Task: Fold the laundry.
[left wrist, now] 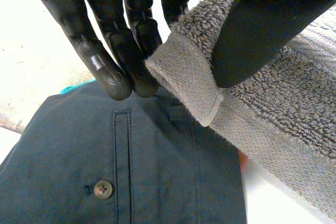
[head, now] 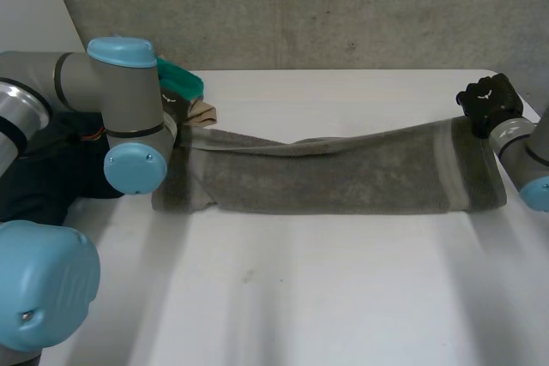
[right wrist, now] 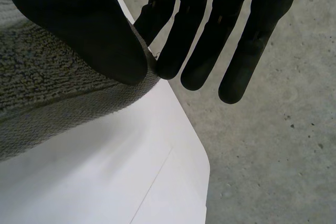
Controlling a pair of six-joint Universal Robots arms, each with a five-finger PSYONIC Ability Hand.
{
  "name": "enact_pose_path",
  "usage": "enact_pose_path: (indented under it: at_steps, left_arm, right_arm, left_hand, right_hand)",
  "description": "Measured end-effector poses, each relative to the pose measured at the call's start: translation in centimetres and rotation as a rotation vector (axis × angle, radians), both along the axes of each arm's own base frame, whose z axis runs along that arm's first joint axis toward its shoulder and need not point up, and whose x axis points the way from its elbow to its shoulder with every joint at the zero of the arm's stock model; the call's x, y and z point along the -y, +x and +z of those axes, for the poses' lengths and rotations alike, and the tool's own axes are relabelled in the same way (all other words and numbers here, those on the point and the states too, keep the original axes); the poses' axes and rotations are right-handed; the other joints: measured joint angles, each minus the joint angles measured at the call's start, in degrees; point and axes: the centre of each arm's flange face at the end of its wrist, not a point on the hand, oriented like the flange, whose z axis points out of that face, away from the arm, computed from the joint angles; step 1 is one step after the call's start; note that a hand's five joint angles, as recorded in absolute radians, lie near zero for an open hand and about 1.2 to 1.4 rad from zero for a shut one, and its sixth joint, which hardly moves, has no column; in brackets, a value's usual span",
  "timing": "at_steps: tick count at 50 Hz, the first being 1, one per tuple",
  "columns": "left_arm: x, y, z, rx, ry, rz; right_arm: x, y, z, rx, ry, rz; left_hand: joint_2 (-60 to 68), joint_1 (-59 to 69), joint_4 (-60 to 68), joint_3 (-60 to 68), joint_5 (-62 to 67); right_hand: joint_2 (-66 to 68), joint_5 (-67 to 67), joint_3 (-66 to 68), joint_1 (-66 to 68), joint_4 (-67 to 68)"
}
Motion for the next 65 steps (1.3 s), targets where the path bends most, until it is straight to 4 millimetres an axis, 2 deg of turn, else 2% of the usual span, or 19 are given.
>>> enact_pose_path:
  at_steps: [3, 5, 7, 8, 10, 13, 18, 22, 26, 30, 34, 41, 44, 46, 49, 57, 58, 61, 65]
  left_arm:
    - [0.4, -0.2, -0.4, -0.008, -0.013, -0.001]
    - [0.6, -0.4, -0.6, -0.014, -0.022, -0.004]
    - [0.7, -0.6, -0.8, -0.021, -0.03, -0.008]
    - [0.8, -0.8, -0.8, -0.027, -0.037, -0.009]
    - [0.8, -0.9, -0.5, -0.041, -0.05, -0.009]
    - [0.7, -0.9, 0.1, -0.063, -0.067, -0.003]
    - [0.2, -0.3, 2.5, -0.14, -0.094, 0.025]
    - [-0.7, 0.5, 4.5, -0.208, -0.099, 0.037]
    - [-1.9, 1.0, 5.6, -0.251, -0.089, 0.015]
    - [-3.2, 0.8, 5.6, -0.277, -0.073, -0.043]
    - [-3.8, -0.2, 4.5, -0.285, -0.061, -0.114]
    - [-3.7, -1.9, 1.4, -0.251, -0.033, -0.193]
    - [-3.4, -2.3, 0.5, -0.23, -0.028, -0.204]
    - [-2.7, -2.9, -0.9, -0.185, -0.031, -0.219]
    - [-2.0, -3.3, -1.9, -0.143, -0.046, -0.228]
    - [0.0, -3.5, -3.2, -0.028, -0.1, -0.222]
    - [0.7, -3.4, -3.4, 0.002, -0.124, -0.213]
    - [2.3, -3.0, -3.3, 0.035, -0.189, -0.187]
    - [4.7, -2.2, -2.0, 0.038, -0.314, -0.132]
  right_arm:
    - [1.0, 0.2, -0.8, -0.004, -0.004, -0.017]
    - [1.6, 0.3, -1.4, -0.006, -0.002, -0.032]
    - [2.1, 0.4, -2.1, -0.01, 0.006, -0.045]
    - [2.2, 0.5, -2.5, -0.012, 0.013, -0.053]
    - [2.2, 0.7, -2.7, -0.014, 0.029, -0.062]
    - [2.1, 0.7, -2.4, -0.009, 0.051, -0.073]
    - [0.9, -0.2, 1.0, 0.087, 0.092, -0.101]
    - [-1.2, -1.3, 4.3, 0.197, 0.142, -0.11]
    - [-3.7, -2.3, 5.4, 0.226, 0.235, -0.105]
    - [-6.6, -3.3, 4.5, 0.194, 0.377, -0.111]
    - [-8.1, -4.3, 2.9, 0.157, 0.461, -0.123]
    - [-8.5, -5.2, 0.5, 0.149, 0.464, -0.144]
    - [-8.5, -5.3, 0.1, 0.155, 0.455, -0.148]
    - [-8.6, -5.2, -0.3, 0.166, 0.446, -0.15]
    - [-8.7, -5.1, -0.4, 0.172, 0.445, -0.15]
    - [-8.8, -4.9, -0.1, 0.179, 0.44, -0.149]
    - [-8.8, -4.9, 0.0, 0.181, 0.438, -0.149]
    - [-8.9, -4.9, 0.1, 0.183, 0.436, -0.149]
    - [-9.0, -4.8, 0.2, 0.187, 0.436, -0.147]
  left_hand:
    - [-7.29, -5.38, -6.37, -7.02, -5.09]
    - [-27.65, -29.48, -27.7, -26.99, -26.05]
    - [-46.28, -48.46, -45.65, -44.39, -43.57]
    - [-53.76, -54.21, -53.63, -52.51, -51.04]
    - [-56.49, -54.74, -56.72, -55.68, -53.93]
    - [-56.97, -54.74, -57.1, -56.07, -53.98]
    - [-56.99, -54.74, -57.1, -56.07, -53.98]
    - [-56.99, -54.74, -57.1, -56.07, -53.98]
    - [-56.99, -54.74, -57.1, -56.07, -53.98]
    - [-57.0, -54.74, -57.1, -56.07, -53.99]
    - [-56.99, -54.74, -57.1, -56.07, -53.98]
    - [-56.99, -54.74, -57.1, -56.07, -53.97]
    - [-56.99, -54.74, -57.1, -56.07, -53.98]
    - [-56.99, -54.74, -57.1, -56.07, -53.98]
    - [-57.01, -54.74, -57.1, -56.07, -53.98]
    - [-56.99, -54.74, -57.1, -56.07, -53.98]
    - [-56.99, -54.74, -57.1, -56.07, -53.98]
    - [-56.99, -54.74, -57.1, -56.07, -53.98]
    - [-56.99, -54.74, -57.1, -56.07, -53.98]
  right_hand:
    - [-2.72, -2.82, -2.77, -3.52, -2.72]
    - [-19.86, -18.37, -19.43, -19.22, -18.02]
    - [-41.37, -39.89, -39.97, -40.34, -38.51]
    - [-49.04, -48.0, -47.54, -47.29, -47.56]
    - [-55.98, -55.72, -55.06, -52.82, -55.16]
    - [-56.51, -56.48, -56.14, -52.9, -56.25]
    - [-56.51, -56.48, -56.14, -52.9, -56.26]
    - [-56.51, -56.48, -56.14, -52.9, -56.26]
    - [-56.51, -56.48, -56.14, -52.9, -56.26]
    - [-56.51, -56.48, -56.14, -52.9, -56.26]
    - [-56.51, -56.48, -56.14, -52.9, -56.26]
    - [-56.51, -56.48, -56.14, -52.9, -56.26]
    - [-56.51, -56.48, -56.14, -52.9, -56.26]
    - [-56.51, -56.48, -56.14, -52.9, -56.26]
    - [-56.51, -56.48, -56.14, -52.9, -56.26]
    - [-56.51, -56.48, -56.14, -52.9, -56.26]
    - [-56.51, -56.48, -56.14, -52.9, -56.26]
    - [-56.51, -56.48, -56.14, -52.9, -56.26]
    - [-56.51, -56.48, -56.14, -52.9, -56.26]
